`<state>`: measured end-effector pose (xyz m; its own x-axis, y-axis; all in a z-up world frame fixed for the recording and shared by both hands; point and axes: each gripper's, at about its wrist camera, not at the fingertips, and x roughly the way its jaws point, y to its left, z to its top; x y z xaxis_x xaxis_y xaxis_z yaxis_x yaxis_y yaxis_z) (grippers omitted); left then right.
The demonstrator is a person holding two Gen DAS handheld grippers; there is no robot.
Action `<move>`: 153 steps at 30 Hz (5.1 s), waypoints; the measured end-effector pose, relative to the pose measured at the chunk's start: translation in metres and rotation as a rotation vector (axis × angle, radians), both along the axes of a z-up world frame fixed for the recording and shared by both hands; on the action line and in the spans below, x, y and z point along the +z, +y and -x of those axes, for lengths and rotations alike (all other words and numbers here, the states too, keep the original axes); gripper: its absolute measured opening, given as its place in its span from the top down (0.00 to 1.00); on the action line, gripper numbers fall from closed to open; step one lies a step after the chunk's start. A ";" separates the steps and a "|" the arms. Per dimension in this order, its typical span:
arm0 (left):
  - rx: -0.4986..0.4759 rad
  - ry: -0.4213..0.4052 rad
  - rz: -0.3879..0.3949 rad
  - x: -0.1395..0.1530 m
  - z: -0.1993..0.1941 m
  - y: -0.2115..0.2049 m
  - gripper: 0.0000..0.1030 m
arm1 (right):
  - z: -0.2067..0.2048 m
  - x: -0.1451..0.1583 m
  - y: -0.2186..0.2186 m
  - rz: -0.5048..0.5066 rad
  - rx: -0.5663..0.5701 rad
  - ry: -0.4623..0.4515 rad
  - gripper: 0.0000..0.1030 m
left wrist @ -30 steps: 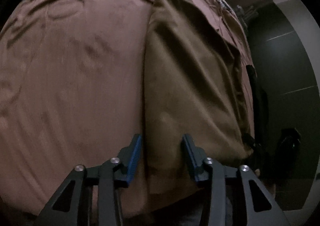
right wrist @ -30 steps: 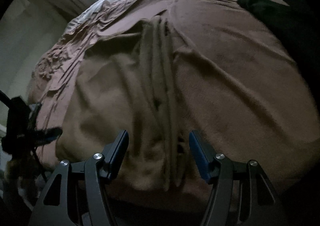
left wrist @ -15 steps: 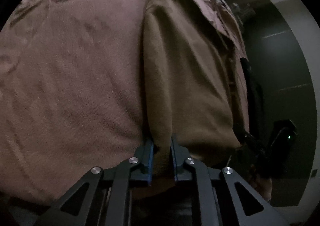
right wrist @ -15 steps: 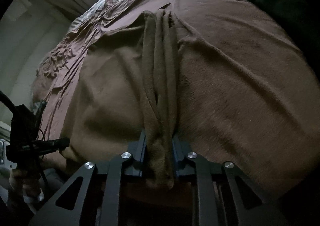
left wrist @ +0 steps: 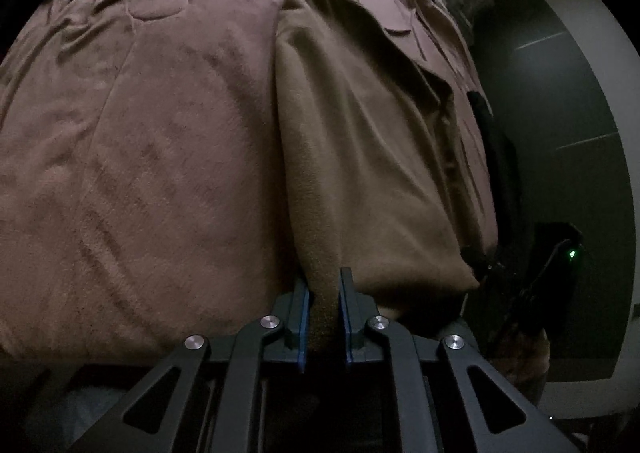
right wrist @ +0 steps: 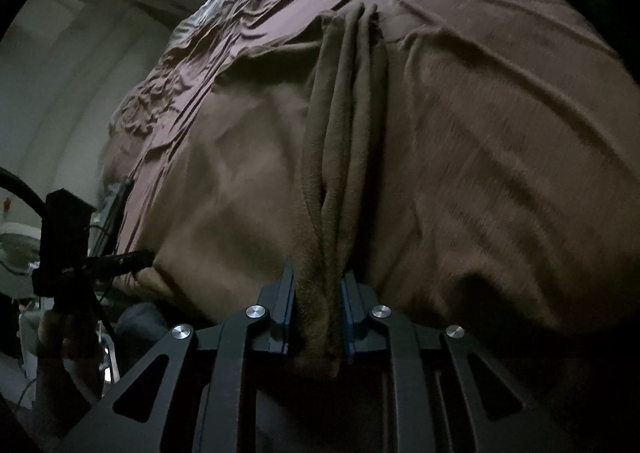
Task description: Fold small clothes
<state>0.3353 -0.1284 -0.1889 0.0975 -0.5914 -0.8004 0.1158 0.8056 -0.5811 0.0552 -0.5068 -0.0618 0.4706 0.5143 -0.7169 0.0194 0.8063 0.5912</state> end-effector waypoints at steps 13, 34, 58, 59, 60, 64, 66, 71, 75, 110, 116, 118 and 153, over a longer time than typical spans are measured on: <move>0.052 -0.011 0.009 -0.011 -0.041 -0.001 0.56 | -0.046 0.006 -0.031 0.008 -0.046 -0.051 0.36; 0.086 -0.035 0.066 -0.032 -0.134 -0.006 0.59 | -0.129 -0.021 -0.042 -0.076 -0.069 -0.016 0.53; 0.108 -0.088 0.132 -0.038 -0.238 -0.026 0.87 | -0.199 -0.016 -0.014 0.062 -0.032 -0.015 0.72; 0.107 -0.097 0.133 -0.036 -0.237 -0.026 0.89 | -0.200 -0.015 -0.012 0.073 -0.030 -0.012 0.80; 0.105 -0.114 0.139 -0.031 -0.234 -0.025 0.91 | -0.200 -0.012 -0.010 0.070 -0.025 -0.014 0.83; 0.109 -0.157 0.164 -0.010 -0.223 -0.018 0.93 | -0.193 0.004 -0.001 0.096 -0.016 -0.049 0.86; 0.100 -0.186 0.169 0.005 -0.217 -0.017 0.93 | -0.189 0.011 0.004 0.103 -0.020 -0.062 0.86; 0.097 -0.237 0.172 0.033 -0.200 -0.013 0.94 | -0.171 0.035 0.013 0.133 -0.025 -0.120 0.86; 0.107 -0.274 0.185 0.054 -0.186 -0.004 0.94 | -0.148 0.053 0.018 0.155 -0.031 -0.162 0.86; 0.177 -0.606 0.324 0.239 0.005 0.078 0.94 | 0.061 0.177 0.059 0.230 -0.035 -0.504 0.87; 0.192 -0.665 0.338 0.267 0.043 0.097 0.94 | 0.094 0.189 0.068 0.243 -0.022 -0.565 0.88; 0.198 -0.691 0.342 0.278 0.059 0.106 0.94 | 0.105 0.192 0.071 0.247 -0.016 -0.587 0.87; 0.466 -0.826 0.245 0.327 0.167 0.307 0.94 | 0.081 0.197 0.153 0.215 0.291 -0.765 0.88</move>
<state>0.1679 0.1790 0.1378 0.8379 -0.4924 -0.2356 0.2623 0.7418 -0.6172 -0.0254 -0.3533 0.1349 0.7361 0.5788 -0.3509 -0.5492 0.8138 0.1900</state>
